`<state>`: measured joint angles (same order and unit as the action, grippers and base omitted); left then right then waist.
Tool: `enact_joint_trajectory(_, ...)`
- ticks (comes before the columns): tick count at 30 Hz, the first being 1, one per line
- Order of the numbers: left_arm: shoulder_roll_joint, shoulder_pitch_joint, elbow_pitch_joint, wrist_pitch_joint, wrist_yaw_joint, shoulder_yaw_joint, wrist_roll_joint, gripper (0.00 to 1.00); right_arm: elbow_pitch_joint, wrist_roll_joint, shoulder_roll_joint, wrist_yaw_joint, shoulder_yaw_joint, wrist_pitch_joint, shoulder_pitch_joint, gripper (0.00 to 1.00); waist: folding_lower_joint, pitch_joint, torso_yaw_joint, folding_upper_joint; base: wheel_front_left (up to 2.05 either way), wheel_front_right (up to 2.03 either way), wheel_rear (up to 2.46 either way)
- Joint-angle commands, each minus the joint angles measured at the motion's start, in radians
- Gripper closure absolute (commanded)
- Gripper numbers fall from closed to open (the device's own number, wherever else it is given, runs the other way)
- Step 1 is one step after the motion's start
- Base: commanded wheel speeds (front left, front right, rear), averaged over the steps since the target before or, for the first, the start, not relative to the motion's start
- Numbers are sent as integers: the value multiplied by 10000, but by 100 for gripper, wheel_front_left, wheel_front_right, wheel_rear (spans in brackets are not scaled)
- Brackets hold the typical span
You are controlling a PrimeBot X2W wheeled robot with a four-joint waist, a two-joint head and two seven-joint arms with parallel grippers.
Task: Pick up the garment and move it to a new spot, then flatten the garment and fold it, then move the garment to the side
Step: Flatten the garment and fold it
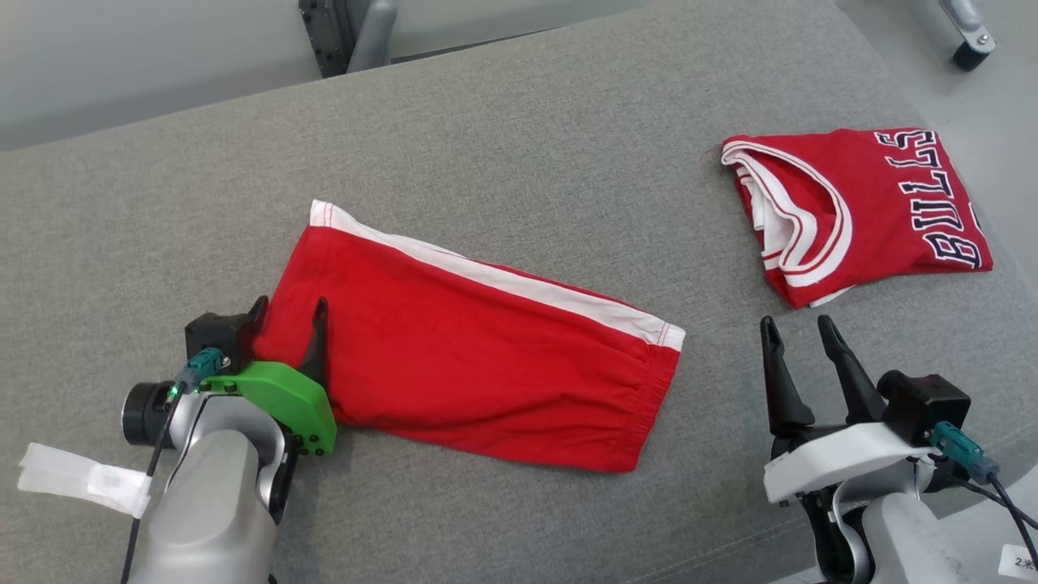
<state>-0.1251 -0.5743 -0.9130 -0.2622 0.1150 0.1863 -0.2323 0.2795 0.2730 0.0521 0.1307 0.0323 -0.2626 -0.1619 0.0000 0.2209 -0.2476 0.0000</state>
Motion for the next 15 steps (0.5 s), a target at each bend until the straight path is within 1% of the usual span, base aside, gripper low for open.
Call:
enact_joint_trajectory(1,37,102,-174,-25,62,-72,-89,0,10,109,-1,-3,53,-27,208,0,0,-202,110,0,0,0,0)
enact_joint_trajectory(5,97,165,-563,-25,15,-154,-136,0,65,209,-2,-3,173,-27,267,0,0,-298,137,0,0,0,0)
enact_joint_trajectory(8,86,145,-782,-25,-166,-263,-122,0,80,247,-2,-3,229,-27,276,0,0,-316,114,0,0,0,0)
enact_joint_trajectory(15,308,187,-1508,-12,2,-204,-375,0,159,319,-3,-3,184,-27,359,0,0,-363,72,0,0,0,0)
